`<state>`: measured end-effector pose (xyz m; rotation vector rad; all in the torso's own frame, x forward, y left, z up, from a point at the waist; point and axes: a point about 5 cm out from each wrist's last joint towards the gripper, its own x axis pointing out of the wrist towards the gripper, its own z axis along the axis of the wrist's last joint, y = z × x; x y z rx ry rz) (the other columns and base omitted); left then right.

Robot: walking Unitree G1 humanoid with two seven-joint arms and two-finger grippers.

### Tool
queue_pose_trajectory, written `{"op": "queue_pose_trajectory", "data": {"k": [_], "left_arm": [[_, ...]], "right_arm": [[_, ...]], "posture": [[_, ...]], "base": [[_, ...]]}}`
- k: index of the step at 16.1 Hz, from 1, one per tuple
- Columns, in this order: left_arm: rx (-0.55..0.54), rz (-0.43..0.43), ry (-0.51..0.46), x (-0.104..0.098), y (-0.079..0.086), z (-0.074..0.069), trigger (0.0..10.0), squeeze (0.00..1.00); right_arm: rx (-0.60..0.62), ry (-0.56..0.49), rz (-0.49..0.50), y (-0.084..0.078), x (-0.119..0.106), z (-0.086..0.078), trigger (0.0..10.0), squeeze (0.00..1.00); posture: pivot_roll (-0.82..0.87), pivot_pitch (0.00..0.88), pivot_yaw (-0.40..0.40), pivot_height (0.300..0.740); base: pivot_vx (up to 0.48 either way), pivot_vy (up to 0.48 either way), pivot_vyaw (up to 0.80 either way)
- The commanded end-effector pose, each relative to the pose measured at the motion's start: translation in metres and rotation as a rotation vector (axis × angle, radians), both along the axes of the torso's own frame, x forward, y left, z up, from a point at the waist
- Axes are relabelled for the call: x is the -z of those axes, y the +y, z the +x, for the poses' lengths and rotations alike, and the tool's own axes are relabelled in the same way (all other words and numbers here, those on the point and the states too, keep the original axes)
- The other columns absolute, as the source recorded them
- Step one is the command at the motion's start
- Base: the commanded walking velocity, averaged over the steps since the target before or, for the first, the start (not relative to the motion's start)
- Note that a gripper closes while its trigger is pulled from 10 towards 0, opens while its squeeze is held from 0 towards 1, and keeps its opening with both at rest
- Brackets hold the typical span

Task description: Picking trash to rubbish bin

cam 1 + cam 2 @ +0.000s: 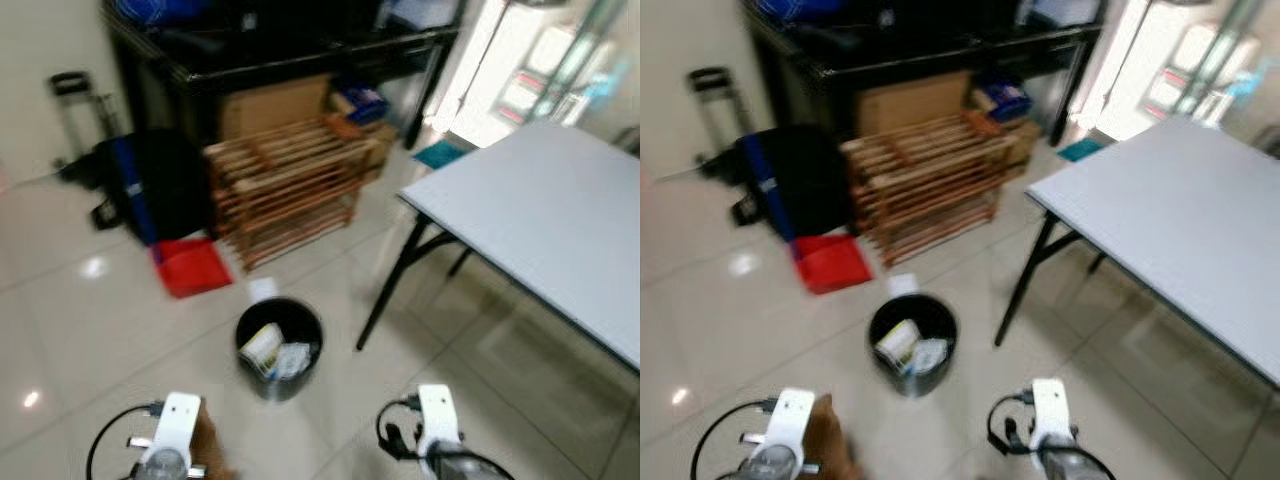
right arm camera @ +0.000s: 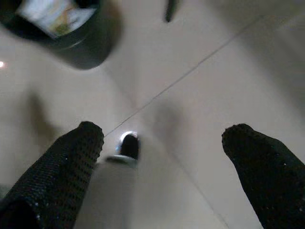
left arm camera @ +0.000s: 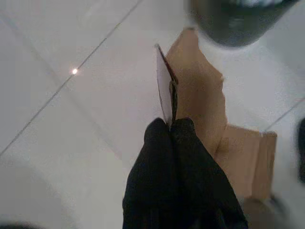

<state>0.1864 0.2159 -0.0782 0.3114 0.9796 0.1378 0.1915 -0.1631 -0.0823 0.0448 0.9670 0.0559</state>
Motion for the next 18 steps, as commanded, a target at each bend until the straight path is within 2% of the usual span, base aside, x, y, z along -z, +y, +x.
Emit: {"op": "queue_pose_trajectory", "data": {"k": [1, 16, 18], "left_arm": [[0.012, -0.008, 0.007, 0.0014, -0.0045, -0.0009, 10.0, 0.0], [0.014, -0.006, 0.01, 0.0014, -0.0048, -0.0007, 10.0, 0.0], [0.015, 0.001, -0.004, 0.0004, -0.005, 0.0009, 10.0, 0.0]], "right_arm": [[0.004, -0.014, -0.003, -0.0016, -0.0024, 0.0044, 10.0, 0.0], [-0.002, -0.013, 0.0, -0.0009, -0.0023, 0.0043, 10.0, 0.0], [-0.023, -0.016, -0.002, -0.0001, -0.003, 0.0057, 10.0, 0.0]], "posture": [[-0.01, 0.056, -0.118, 0.74], [-0.01, 0.056, -0.118, 0.74], [-0.01, 0.059, -0.12, 0.74]], "base": [[0.469, 0.0, 0.0], [0.46, 0.0, 0.0], [0.0, 0.0, 0.0]]}}
